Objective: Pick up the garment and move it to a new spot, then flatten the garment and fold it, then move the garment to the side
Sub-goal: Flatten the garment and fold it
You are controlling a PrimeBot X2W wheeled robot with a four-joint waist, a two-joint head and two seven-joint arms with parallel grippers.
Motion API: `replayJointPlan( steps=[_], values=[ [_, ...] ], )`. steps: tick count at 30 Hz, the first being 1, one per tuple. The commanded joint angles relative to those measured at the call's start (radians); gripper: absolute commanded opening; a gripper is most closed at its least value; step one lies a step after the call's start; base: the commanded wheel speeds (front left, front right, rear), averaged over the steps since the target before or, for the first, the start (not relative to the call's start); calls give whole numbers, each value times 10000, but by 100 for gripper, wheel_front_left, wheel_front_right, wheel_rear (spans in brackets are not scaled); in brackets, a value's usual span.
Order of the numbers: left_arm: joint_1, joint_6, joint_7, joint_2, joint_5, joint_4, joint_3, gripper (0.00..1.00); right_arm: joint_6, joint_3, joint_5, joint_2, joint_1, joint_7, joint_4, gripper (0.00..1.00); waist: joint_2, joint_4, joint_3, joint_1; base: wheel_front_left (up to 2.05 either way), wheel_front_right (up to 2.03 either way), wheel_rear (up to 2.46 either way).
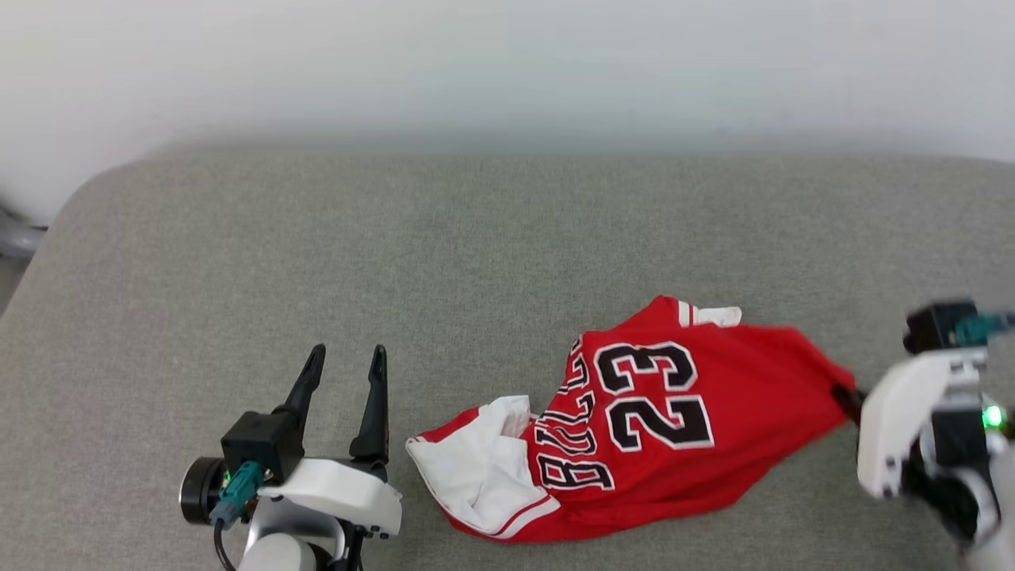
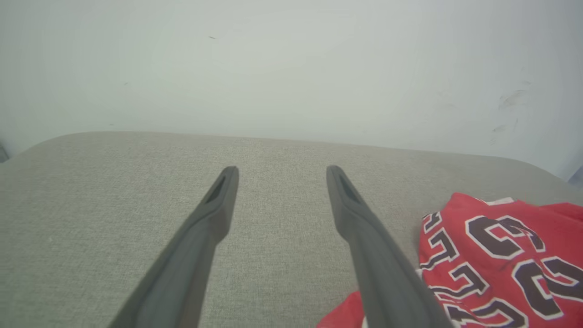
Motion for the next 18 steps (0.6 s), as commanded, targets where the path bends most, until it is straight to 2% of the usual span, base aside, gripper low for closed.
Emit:
replayJointPlan(
  steps=[1,6,11,15,18],
  values=[
    [195,-25,-26,2,42,12,23,100,-7,-440,-224,218,1027,185,-634,0,0,-66,-257,0,0,0,0],
    [414,-77,-26,38,76,52,27,100,-7,-1599,-583,1344,3684,885,-2407,0,0,25,-423,0,0,0,0],
    [488,-111,-26,54,62,143,4,100,-7,-2163,-562,2430,5726,1411,-2934,0,0,151,-542,0,0,0,0],
    [513,-119,-26,62,48,190,2,100,-7,-2119,-410,2683,6321,1227,-2730,0,0,197,-591,0,0,0,0],
    [518,-109,-26,58,46,215,-18,100,-7,-2051,-241,2764,6401,543,-2580,1,0,234,-622,0,0,0,0]
  ],
)
